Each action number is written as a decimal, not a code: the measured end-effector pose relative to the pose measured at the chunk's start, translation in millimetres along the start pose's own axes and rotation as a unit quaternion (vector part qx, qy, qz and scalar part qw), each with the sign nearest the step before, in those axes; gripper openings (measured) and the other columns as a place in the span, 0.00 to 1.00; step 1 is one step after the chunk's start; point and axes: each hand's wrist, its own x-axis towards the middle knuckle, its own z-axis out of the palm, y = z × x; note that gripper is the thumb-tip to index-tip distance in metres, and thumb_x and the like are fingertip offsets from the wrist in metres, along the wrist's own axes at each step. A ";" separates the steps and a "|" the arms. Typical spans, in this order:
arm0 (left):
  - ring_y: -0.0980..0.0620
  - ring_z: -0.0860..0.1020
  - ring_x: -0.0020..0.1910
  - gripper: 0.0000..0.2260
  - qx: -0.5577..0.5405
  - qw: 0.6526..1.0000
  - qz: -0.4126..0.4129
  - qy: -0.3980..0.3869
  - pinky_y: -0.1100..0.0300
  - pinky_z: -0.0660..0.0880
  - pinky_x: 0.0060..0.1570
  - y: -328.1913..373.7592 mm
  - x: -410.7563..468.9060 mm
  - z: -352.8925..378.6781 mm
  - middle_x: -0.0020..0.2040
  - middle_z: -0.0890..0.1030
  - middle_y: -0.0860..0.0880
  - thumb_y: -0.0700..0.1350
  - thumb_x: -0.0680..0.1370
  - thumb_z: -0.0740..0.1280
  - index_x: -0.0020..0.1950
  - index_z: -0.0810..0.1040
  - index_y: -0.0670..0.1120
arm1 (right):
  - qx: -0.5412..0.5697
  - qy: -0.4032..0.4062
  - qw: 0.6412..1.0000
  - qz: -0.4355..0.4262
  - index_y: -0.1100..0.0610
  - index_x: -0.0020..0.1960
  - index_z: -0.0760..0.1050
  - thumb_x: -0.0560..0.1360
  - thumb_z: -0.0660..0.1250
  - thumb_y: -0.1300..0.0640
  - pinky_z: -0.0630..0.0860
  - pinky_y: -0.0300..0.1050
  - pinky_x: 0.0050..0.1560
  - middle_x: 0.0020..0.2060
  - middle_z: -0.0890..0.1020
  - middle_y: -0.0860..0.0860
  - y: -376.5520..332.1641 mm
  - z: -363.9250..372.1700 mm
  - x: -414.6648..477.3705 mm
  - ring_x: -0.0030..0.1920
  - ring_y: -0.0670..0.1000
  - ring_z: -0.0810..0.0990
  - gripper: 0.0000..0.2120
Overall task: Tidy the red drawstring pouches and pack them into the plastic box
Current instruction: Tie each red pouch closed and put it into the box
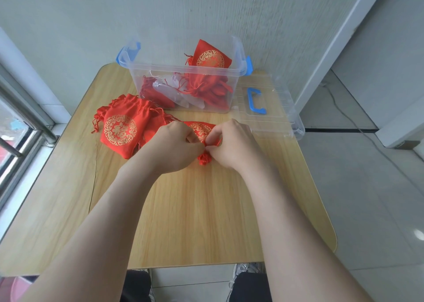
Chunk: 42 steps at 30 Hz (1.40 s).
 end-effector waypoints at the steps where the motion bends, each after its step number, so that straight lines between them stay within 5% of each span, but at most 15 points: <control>1: 0.50 0.84 0.44 0.12 -0.032 0.999 0.001 0.007 0.56 0.80 0.45 -0.2 0.0 -0.9 0.40 0.87 0.49 0.51 0.80 0.69 0.45 0.85 0.44 | 0.011 0.006 1.000 -0.010 0.45 0.49 0.87 0.74 0.80 0.56 0.75 0.42 0.46 0.41 0.78 0.42 -0.2 -1.5 0.6 0.49 0.50 0.82 0.08; 5: 0.45 0.85 0.40 0.17 -0.153 0.988 -0.018 0.032 0.46 0.82 0.46 0.1 -0.7 -1.5 0.37 0.87 0.47 0.55 0.83 0.69 0.46 0.82 0.41 | 0.039 0.032 0.998 -0.021 0.44 0.51 0.86 0.70 0.79 0.59 0.71 0.39 0.42 0.46 0.83 0.48 -3.2 0.0 4.1 0.49 0.51 0.82 0.13; 10: 0.52 0.80 0.35 0.16 -0.277 0.956 -0.073 0.072 0.53 0.78 0.40 5.6 4.7 2.9 0.39 0.86 0.47 0.52 0.83 0.70 0.50 0.82 0.38 | 0.075 0.016 0.997 -0.018 0.46 0.46 0.84 0.72 0.78 0.62 0.65 0.28 0.24 0.36 0.79 0.43 -8.4 -11.0 2.0 0.35 0.42 0.78 0.11; 14: 0.55 0.77 0.31 0.10 -0.371 0.923 -0.092 0.050 0.56 0.77 0.37 7.4 6.6 0.4 0.45 0.89 0.47 0.49 0.84 0.69 0.52 0.81 0.43 | 0.110 0.031 0.993 -0.006 0.46 0.47 0.85 0.74 0.79 0.56 0.65 0.28 0.22 0.39 0.80 0.45 -10.5 -10.4 2.3 0.35 0.43 0.78 0.06; 18: 0.54 0.77 0.31 0.14 -0.369 0.924 -0.101 0.004 0.57 0.76 0.35 2.9 5.1 -0.3 0.43 0.88 0.49 0.52 0.84 0.69 0.58 0.80 0.41 | 0.149 0.044 0.988 0.027 0.46 0.46 0.86 0.72 0.79 0.57 0.69 0.30 0.29 0.39 0.81 0.44 -8.8 -14.3 2.8 0.37 0.41 0.79 0.06; 21: 0.54 0.76 0.33 0.13 -0.364 0.926 -0.102 -0.011 0.57 0.76 0.34 1.1 4.4 0.2 0.42 0.84 0.49 0.53 0.84 0.69 0.55 0.80 0.42 | 0.220 -0.012 0.975 0.042 0.49 0.43 0.88 0.72 0.74 0.58 0.81 0.42 0.47 0.37 0.88 0.46 -14.8 -20.5 1.4 0.44 0.45 0.86 0.06; 24: 0.54 0.75 0.33 0.12 -0.383 0.918 -0.102 -0.020 0.58 0.75 0.34 -0.1 4.1 0.2 0.41 0.82 0.48 0.53 0.83 0.71 0.53 0.79 0.43 | 0.222 -0.074 0.972 0.013 0.53 0.41 0.89 0.67 0.73 0.57 0.83 0.55 0.61 0.37 0.89 0.52 -18.8 -20.4 0.6 0.47 0.53 0.89 0.06; 34: 0.56 0.72 0.31 0.16 -0.414 0.902 -0.123 -0.015 0.60 0.78 0.35 -3.5 -1.8 -10.5 0.43 0.84 0.50 0.56 0.76 0.77 0.54 0.87 0.45 | 0.212 -0.035 0.977 0.011 0.50 0.44 0.88 0.71 0.82 0.51 0.83 0.48 0.57 0.40 0.89 0.48 -15.3 -18.2 1.2 0.48 0.49 0.88 0.05; 38: 0.56 0.71 0.33 0.16 -0.394 0.912 -0.110 -0.026 0.61 0.80 0.36 -4.4 -2.7 -14.5 0.50 0.88 0.48 0.54 0.78 0.75 0.57 0.87 0.43 | 0.219 -0.025 0.975 0.034 0.51 0.39 0.88 0.67 0.79 0.53 0.82 0.47 0.56 0.39 0.89 0.44 -16.9 -21.1 2.2 0.50 0.45 0.86 0.03; 42: 0.59 0.73 0.30 0.13 -0.427 0.895 -0.126 -0.008 0.63 0.81 0.35 -2.2 -2.8 -12.0 0.46 0.88 0.48 0.51 0.76 0.78 0.54 0.87 0.42 | 0.222 -0.003 0.974 0.040 0.58 0.37 0.86 0.67 0.74 0.54 0.82 0.52 0.53 0.36 0.87 0.49 -21.4 -20.5 2.1 0.45 0.50 0.86 0.07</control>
